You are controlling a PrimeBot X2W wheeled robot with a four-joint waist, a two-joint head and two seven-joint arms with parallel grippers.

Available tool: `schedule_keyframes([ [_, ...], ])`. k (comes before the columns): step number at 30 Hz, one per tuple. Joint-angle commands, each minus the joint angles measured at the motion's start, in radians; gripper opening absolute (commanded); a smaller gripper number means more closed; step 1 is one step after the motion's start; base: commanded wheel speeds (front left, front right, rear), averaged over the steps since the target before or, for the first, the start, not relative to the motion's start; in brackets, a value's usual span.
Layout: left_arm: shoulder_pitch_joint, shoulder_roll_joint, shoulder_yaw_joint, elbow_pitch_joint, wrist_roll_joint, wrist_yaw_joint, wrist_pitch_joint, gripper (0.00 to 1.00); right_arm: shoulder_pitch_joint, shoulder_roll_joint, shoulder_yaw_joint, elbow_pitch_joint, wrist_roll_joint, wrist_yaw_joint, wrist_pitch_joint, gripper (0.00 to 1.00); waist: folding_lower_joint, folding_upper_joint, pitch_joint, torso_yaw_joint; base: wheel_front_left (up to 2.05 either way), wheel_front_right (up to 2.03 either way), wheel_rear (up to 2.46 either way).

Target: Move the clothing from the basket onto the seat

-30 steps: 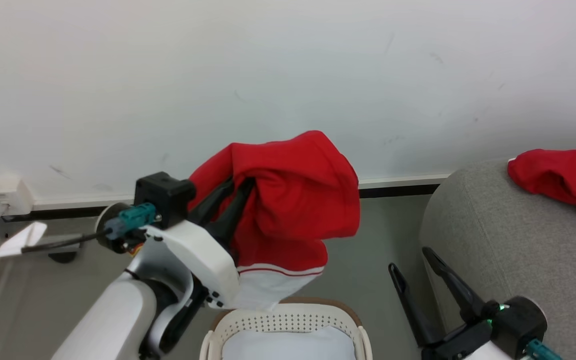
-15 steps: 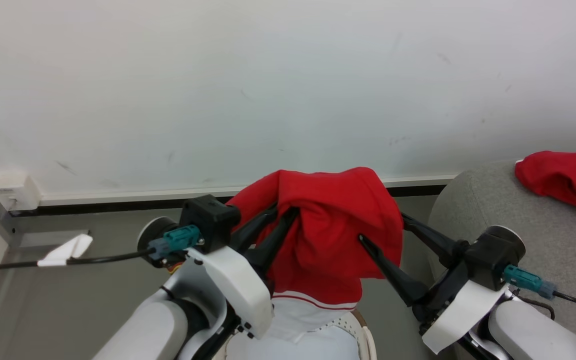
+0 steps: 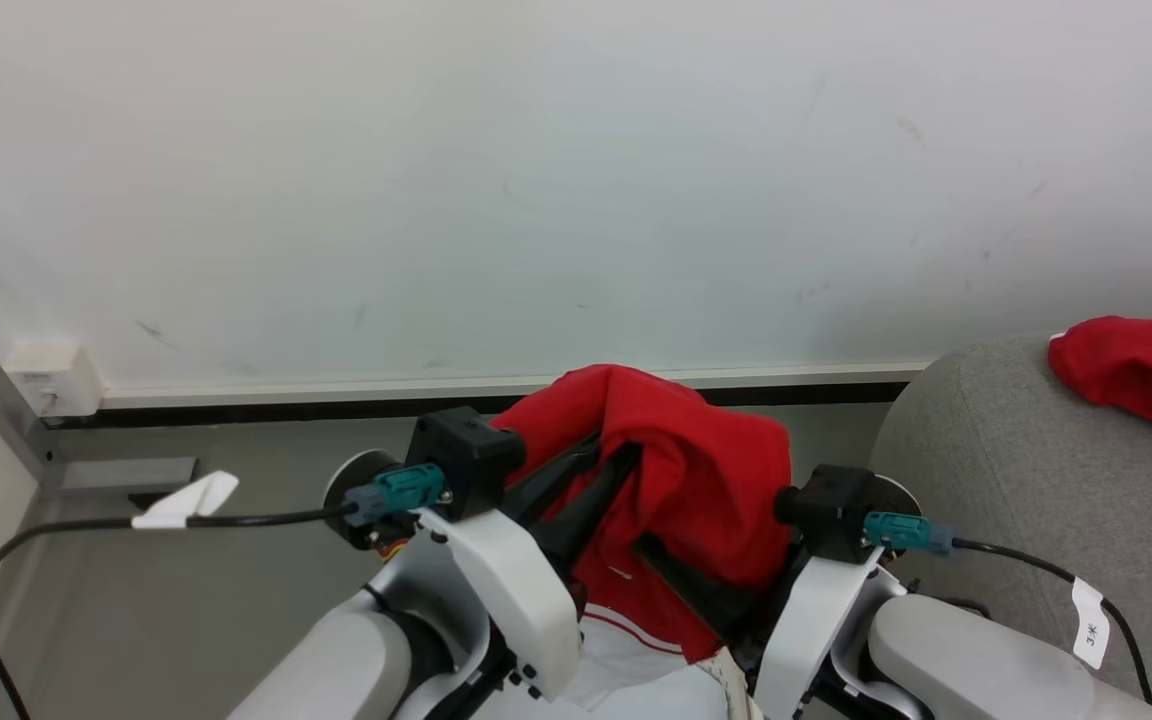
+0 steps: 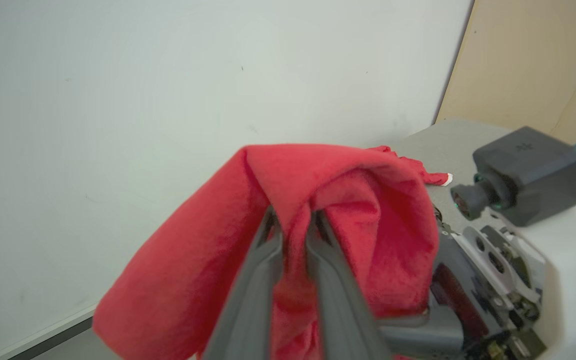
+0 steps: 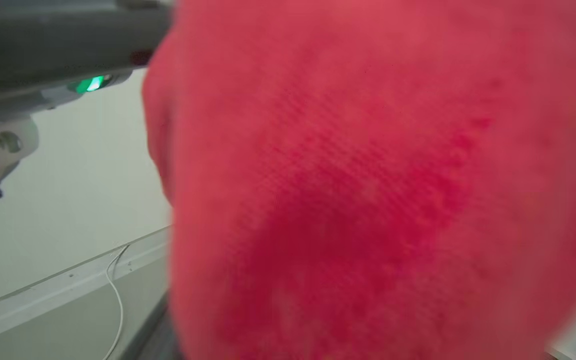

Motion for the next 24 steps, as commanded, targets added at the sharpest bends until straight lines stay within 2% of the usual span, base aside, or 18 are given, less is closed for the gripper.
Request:
schedule_keyframes([
  [1, -0.007, 0.004, 0.002, 0.001, -0.006, 0.0, -0.006, 0.0, -0.019, 0.004, 0.009, 0.012, 0.011, -0.002, -0.013, 0.0, -0.0001, 0.0, 0.0, 0.0, 0.0, 0.0, 0.0],
  [6, -0.004, 0.011, 0.006, 0.01, -0.003, 0.008, -0.011, 0.0, -0.034, 0.023, 0.016, 0.032, 0.061, -0.002, -0.047, 0.0, -0.0001, 0.0, 0.001, 0.0, 0.0, 0.0, 0.0],
  [9, 0.002, 0.013, 0.008, 0.019, 0.007, 0.017, -0.022, 0.02, -0.031, 0.025, -0.023, 0.02, 0.066, -0.002, -0.052, 0.0, -0.0001, 0.0, 0.003, -0.002, 0.0, 0.0, 0.0],
  [10, 0.003, 0.012, 0.009, 0.021, 0.011, 0.019, -0.027, 0.31, -0.024, 0.023, -0.043, 0.013, 0.061, -0.002, -0.05, 0.0, -0.0001, 0.0, 0.004, -0.003, 0.0, 0.0, 0.0],
  [11, 0.005, 0.011, 0.009, 0.024, 0.013, 0.022, -0.03, 0.68, -0.015, 0.019, -0.066, 0.006, 0.052, -0.002, -0.05, 0.0, -0.0001, 0.0, 0.005, -0.004, 0.0, 0.0, 0.0],
  [12, 0.009, 0.009, 0.01, 0.029, 0.01, 0.025, -0.034, 1.0, -0.006, 0.017, -0.088, 0.001, 0.042, -0.002, -0.05, 0.0, -0.0001, 0.0, 0.005, -0.005, 0.0, 0.0, 0.0],
  [17, 0.018, 0.014, 0.009, 0.044, 0.016, 0.028, -0.046, 1.0, 0.034, 0.01, -0.19, -0.02, 0.004, -0.002, -0.05, 0.0, -0.0001, 0.0, 0.007, -0.01, 0.0, 0.0, 0.0],
  [24, 0.029, 0.015, 0.002, 0.054, 0.021, 0.035, -0.055, 1.0, 0.074, -0.006, -0.282, -0.036, -0.036, -0.002, -0.051, 0.0, -0.0001, 0.0, 0.006, -0.018, 0.0, 0.0, 0.0],
])
